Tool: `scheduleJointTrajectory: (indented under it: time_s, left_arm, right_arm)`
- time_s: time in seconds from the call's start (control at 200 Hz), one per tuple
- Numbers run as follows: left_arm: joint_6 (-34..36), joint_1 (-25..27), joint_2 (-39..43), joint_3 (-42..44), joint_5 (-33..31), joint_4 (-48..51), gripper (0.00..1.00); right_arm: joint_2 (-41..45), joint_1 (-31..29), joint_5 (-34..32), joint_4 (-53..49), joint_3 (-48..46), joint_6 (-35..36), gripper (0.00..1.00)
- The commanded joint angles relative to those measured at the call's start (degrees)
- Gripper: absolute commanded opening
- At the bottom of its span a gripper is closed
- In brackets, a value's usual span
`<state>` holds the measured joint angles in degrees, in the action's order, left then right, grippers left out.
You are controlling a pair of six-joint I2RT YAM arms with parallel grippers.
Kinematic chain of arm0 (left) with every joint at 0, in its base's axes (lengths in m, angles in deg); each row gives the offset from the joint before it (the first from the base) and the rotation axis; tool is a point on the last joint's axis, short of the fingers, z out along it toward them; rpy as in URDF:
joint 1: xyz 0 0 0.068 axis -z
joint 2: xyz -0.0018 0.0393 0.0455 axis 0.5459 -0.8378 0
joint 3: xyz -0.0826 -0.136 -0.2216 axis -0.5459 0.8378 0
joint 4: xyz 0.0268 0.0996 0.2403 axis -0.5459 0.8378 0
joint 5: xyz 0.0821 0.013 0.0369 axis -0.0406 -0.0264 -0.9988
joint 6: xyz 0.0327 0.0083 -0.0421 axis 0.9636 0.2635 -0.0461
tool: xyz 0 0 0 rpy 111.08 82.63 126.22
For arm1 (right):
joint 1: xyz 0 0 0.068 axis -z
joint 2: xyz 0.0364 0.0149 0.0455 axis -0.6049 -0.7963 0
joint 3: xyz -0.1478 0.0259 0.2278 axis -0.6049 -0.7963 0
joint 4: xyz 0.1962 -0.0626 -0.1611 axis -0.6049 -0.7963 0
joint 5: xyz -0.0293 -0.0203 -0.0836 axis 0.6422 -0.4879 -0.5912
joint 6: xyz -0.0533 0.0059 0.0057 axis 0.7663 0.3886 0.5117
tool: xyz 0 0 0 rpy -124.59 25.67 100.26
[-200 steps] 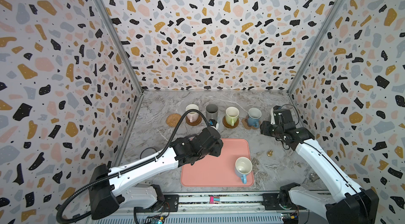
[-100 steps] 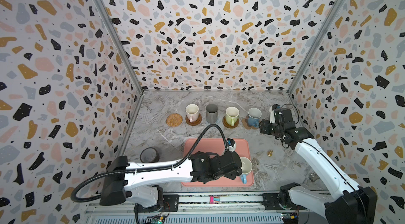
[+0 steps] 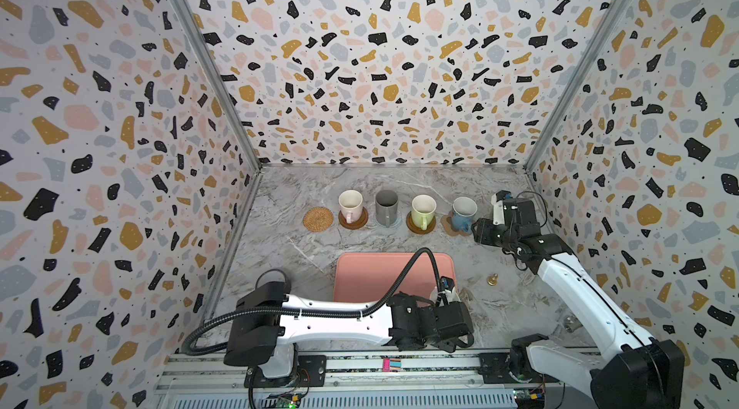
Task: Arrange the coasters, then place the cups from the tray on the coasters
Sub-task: 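Move left gripper back over the blue-handled mug on the tray, then lower left gripper onto the blue-handled mug's rim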
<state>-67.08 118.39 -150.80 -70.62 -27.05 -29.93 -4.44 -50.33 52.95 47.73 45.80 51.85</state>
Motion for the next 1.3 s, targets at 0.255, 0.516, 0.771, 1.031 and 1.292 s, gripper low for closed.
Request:
scheduleJointTrajectory:
  time_s: [0.255, 0.516, 0.771, 1.031, 1.292]
  left_arm:
    - [-1.3, 0.2, -7.1, -7.4, -2.1, 7.5, 0.57]
    - [-1.5, -0.7, -9.2, -8.3, -3.9, 9.6, 0.57]
    - [-0.4, -1.9, -9.0, -7.3, -5.0, 10.5, 0.56]
    - [0.7, -3.0, -7.3, -4.6, -5.2, 11.3, 0.54]
    - [3.1, -3.2, -8.1, -5.3, -4.4, 8.8, 0.53]
  right_arm:
    - [0.1, 1.9, 2.0, 1.2, -0.6, 1.5, 0.57]
    - [0.2, 3.3, 2.5, 1.2, -1.2, 2.0, 0.57]
    - [-0.1, 4.4, 3.1, 1.4, -1.5, 2.3, 0.57]
    - [-0.9, 4.5, 3.7, 2.0, -1.7, 1.7, 0.57]
    - [-1.3, 4.6, 3.3, 1.9, -1.6, 1.7, 0.57]
